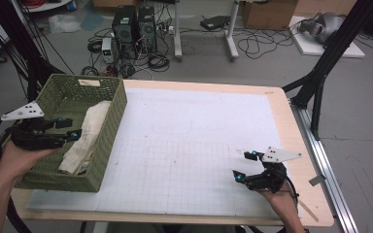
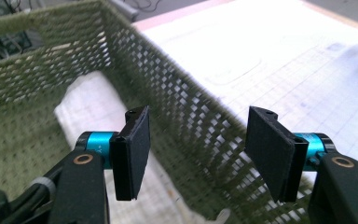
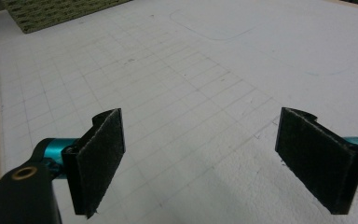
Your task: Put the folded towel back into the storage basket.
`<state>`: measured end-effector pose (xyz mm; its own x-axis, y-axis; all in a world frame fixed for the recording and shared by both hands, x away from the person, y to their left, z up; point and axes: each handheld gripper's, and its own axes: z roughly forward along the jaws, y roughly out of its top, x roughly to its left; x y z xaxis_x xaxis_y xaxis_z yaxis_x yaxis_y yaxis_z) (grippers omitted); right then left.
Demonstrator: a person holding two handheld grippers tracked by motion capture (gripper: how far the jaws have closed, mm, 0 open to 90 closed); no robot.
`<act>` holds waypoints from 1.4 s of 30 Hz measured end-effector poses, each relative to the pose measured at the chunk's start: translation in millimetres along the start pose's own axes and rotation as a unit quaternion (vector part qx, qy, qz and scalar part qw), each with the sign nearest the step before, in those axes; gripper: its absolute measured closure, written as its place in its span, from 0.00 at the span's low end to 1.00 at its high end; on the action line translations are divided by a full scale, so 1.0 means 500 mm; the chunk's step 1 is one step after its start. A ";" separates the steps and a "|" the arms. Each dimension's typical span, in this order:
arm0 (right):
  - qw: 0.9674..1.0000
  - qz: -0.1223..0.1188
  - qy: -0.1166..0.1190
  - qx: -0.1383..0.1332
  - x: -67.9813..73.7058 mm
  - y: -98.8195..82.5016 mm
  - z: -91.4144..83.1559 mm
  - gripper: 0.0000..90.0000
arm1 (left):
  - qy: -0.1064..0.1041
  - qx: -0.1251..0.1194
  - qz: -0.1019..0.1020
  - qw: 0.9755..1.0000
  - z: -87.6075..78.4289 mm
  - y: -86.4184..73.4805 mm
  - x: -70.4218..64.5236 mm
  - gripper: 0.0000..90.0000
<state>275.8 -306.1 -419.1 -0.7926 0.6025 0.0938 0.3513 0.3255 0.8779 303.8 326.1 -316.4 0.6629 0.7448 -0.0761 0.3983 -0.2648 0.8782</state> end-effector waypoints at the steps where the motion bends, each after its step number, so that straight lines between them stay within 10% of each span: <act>1: 1.000 0.001 0.000 0.000 0.000 0.000 0.000 0.16 | -0.002 -0.005 0.000 1.000 0.000 0.002 -0.003 0.44; 42: 1.000 -0.004 0.000 -0.007 0.001 0.004 -0.002 0.15 | -0.041 -0.046 0.035 0.997 0.077 0.028 -0.121 0.41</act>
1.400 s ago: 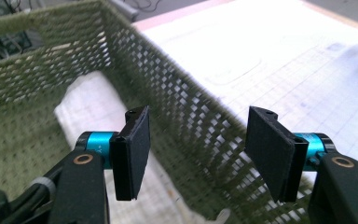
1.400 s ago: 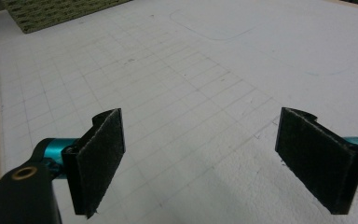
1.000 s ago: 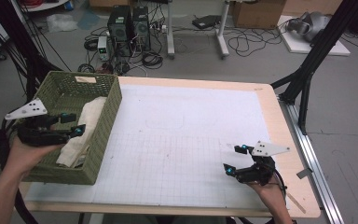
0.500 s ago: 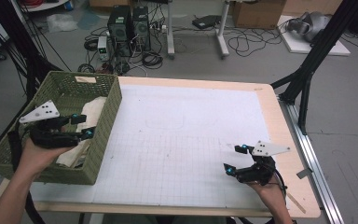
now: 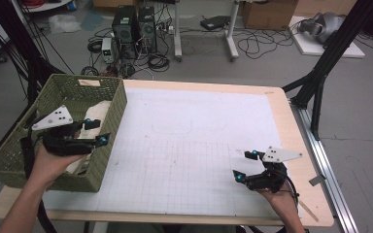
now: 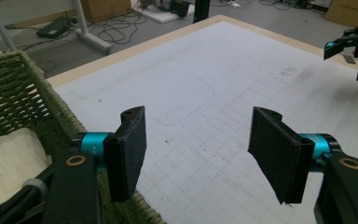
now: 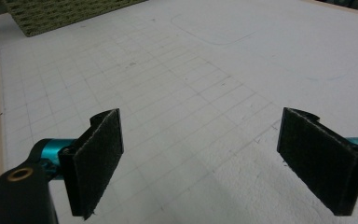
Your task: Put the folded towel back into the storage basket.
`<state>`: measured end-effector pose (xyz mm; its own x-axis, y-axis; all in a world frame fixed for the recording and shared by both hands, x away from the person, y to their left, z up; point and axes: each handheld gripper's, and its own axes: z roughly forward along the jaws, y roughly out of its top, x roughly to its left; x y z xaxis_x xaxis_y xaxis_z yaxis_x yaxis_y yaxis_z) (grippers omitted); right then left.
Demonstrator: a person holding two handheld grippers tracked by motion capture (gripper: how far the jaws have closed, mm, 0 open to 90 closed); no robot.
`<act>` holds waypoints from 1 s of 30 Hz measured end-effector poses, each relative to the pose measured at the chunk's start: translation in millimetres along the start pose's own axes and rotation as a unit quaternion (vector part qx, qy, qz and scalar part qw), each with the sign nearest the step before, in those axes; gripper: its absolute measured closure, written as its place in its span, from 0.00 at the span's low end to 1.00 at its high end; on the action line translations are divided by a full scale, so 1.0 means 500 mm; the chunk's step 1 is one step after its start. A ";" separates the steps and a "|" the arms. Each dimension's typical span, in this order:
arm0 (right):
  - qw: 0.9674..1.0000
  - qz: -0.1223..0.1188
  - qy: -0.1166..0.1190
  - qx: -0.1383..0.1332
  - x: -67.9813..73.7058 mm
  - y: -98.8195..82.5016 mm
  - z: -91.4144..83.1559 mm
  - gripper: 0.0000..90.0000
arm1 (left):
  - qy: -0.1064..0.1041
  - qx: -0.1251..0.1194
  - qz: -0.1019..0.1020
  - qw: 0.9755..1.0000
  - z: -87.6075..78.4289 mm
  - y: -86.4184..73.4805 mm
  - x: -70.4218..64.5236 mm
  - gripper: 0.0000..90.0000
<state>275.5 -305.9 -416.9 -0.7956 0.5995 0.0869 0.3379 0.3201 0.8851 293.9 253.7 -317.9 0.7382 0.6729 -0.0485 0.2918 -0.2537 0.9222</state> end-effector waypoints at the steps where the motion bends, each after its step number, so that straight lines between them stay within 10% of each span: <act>1: 1.000 0.000 0.000 0.000 0.000 0.000 0.000 0.15 | -0.002 -0.001 -0.001 1.000 0.003 0.000 -0.003 0.41; 30: 1.000 0.001 -0.002 -0.003 0.002 0.001 -0.002 0.14 | -0.026 -0.023 0.017 0.999 0.082 0.006 -0.095 0.37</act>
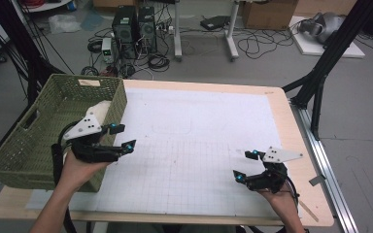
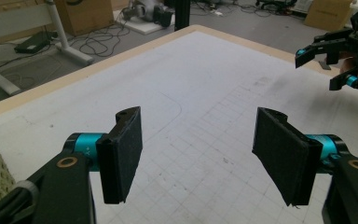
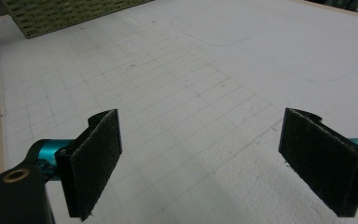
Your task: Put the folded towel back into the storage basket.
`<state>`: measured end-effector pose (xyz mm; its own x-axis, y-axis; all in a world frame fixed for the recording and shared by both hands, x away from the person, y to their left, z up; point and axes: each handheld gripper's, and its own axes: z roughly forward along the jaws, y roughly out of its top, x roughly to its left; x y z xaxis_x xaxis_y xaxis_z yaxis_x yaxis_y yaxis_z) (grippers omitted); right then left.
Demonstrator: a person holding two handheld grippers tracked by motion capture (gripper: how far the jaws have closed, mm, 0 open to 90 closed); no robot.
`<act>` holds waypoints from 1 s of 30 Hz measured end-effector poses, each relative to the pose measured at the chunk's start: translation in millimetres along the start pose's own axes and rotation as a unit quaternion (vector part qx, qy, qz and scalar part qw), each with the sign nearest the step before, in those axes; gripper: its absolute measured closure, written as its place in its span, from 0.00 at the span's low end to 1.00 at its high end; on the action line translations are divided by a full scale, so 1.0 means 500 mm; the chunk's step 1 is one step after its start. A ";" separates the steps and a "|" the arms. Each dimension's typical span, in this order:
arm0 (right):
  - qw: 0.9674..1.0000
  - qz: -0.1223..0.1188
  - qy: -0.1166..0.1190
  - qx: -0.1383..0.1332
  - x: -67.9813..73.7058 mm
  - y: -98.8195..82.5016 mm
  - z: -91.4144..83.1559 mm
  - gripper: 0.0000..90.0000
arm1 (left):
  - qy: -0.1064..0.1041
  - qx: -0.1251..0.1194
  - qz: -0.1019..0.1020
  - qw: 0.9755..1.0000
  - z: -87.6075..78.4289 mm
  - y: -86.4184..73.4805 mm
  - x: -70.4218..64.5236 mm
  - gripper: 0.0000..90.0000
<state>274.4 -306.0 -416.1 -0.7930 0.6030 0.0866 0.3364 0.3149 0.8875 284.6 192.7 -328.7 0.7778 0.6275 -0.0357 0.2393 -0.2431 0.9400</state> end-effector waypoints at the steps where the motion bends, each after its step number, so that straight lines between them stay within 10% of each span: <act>1: 1.000 0.000 0.000 -0.001 0.000 0.000 0.000 0.14 | 0.000 0.000 0.001 1.000 0.003 -0.001 -0.003 0.37; 30: 1.000 0.000 0.000 -0.001 0.002 0.000 -0.001 0.14 | 0.001 0.002 -0.007 1.000 0.092 -0.061 -0.070 0.35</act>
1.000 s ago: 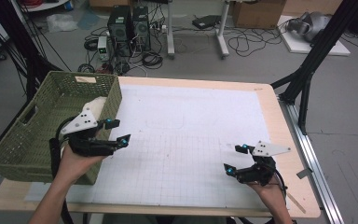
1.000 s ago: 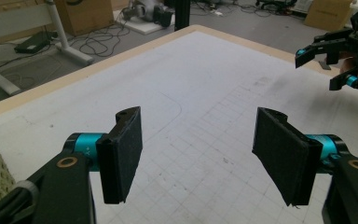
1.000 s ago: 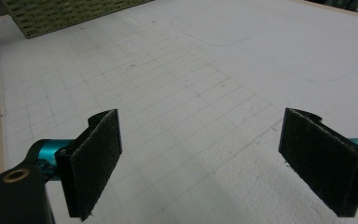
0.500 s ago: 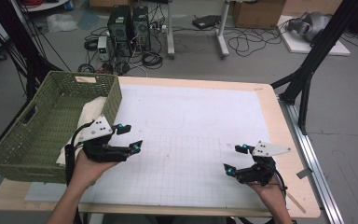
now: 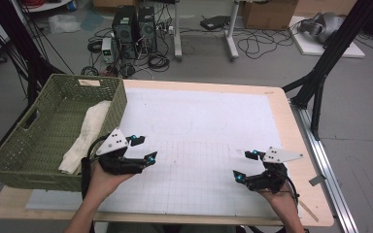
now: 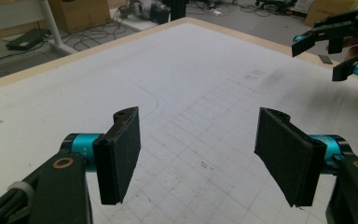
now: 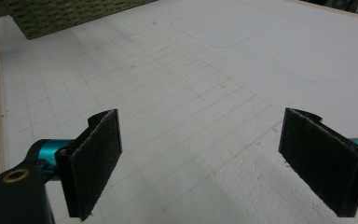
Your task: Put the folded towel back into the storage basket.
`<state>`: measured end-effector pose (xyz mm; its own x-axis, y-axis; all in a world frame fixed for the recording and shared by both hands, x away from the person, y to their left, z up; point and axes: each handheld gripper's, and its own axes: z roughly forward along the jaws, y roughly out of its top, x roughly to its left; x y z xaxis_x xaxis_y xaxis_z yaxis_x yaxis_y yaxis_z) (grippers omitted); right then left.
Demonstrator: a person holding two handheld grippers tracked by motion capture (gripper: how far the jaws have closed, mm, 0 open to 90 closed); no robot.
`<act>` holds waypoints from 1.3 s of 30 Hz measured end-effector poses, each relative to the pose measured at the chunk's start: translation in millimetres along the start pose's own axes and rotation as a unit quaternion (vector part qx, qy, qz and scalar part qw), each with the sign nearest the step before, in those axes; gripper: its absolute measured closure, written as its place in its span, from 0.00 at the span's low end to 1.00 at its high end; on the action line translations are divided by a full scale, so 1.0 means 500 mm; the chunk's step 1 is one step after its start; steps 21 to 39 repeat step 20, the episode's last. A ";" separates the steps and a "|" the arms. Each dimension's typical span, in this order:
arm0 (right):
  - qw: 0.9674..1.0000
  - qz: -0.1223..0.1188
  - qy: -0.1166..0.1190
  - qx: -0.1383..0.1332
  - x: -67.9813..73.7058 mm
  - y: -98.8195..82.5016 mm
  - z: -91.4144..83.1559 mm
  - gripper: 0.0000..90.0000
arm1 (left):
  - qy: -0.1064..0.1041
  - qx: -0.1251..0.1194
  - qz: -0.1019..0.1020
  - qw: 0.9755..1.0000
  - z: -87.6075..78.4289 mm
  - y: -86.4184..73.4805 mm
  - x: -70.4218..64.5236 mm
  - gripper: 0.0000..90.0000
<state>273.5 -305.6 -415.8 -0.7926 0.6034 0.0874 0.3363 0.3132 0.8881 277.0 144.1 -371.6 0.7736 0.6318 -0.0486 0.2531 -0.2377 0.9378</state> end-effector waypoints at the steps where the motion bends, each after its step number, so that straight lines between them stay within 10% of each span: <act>1: 1.000 -0.001 0.000 0.000 0.000 0.000 0.000 0.14 | -0.001 0.002 0.001 1.000 0.002 -0.003 -0.001 0.35; 39: 1.000 -0.002 0.011 0.007 0.009 -0.003 0.008 0.14 | 0.000 0.022 0.006 1.000 0.030 -0.050 -0.016 0.35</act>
